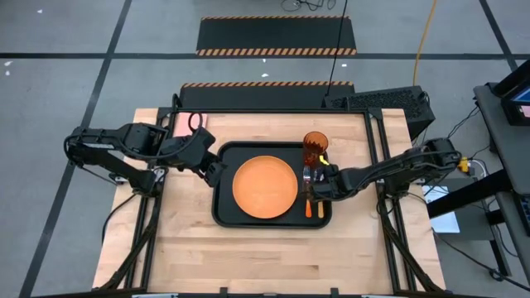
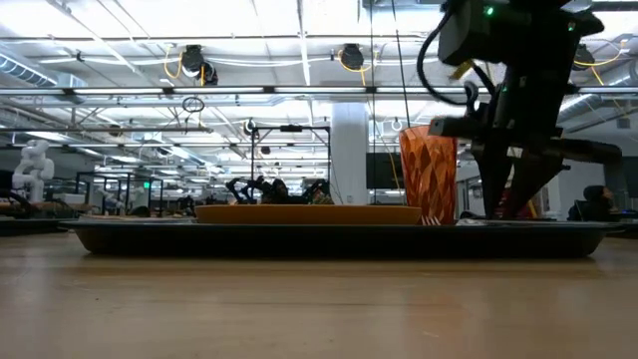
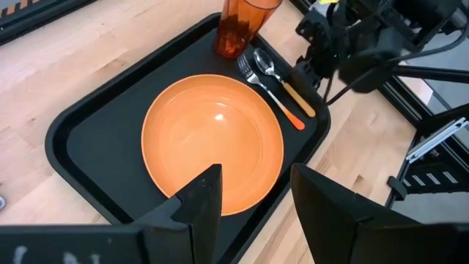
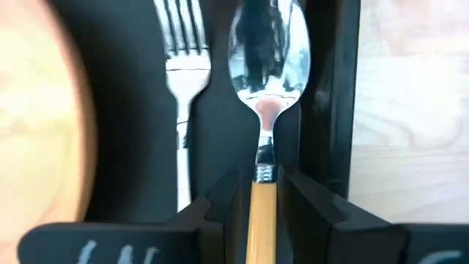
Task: Pick and place plate/cup/fork/spoon on tray
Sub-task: Put the light orange spoon on the black tray to the right of the orange fork
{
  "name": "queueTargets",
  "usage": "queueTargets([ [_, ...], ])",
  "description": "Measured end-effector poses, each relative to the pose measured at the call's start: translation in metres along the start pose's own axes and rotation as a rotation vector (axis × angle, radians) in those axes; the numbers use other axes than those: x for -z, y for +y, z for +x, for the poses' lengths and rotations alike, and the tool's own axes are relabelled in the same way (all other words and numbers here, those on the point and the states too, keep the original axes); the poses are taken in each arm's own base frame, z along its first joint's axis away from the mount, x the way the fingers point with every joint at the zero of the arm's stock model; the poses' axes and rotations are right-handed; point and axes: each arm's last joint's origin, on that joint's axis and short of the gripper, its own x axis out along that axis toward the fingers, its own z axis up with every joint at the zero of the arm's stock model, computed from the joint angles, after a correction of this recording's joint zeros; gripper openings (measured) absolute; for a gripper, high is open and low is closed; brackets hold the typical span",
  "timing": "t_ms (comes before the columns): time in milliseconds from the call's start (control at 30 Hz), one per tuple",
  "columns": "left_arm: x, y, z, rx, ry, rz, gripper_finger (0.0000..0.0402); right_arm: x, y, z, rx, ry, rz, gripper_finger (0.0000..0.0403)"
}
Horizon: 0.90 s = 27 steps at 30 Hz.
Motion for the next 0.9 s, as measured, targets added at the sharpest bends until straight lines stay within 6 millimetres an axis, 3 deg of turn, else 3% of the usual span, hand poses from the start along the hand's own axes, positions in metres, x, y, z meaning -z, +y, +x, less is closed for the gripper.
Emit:
queueTargets([
  [400, 0.007, -0.006, -0.003, 0.025, 0.015, 0.059, 0.0166, -0.001, -0.013, -0.054, -0.239, 0.049, -0.176, 0.0084],
  [633, 0.007, -0.006, -0.003, 0.026, 0.015, 0.083, 0.0166, 0.018, -0.016, -0.062, -0.274, 0.166, -0.096, 0.0084],
  [900, 0.007, -0.006, -0.003, 0.025, 0.015, 0.085, 0.0166, 0.026, -0.036, -0.062, -0.116, 0.139, -0.111, 0.0084],
])
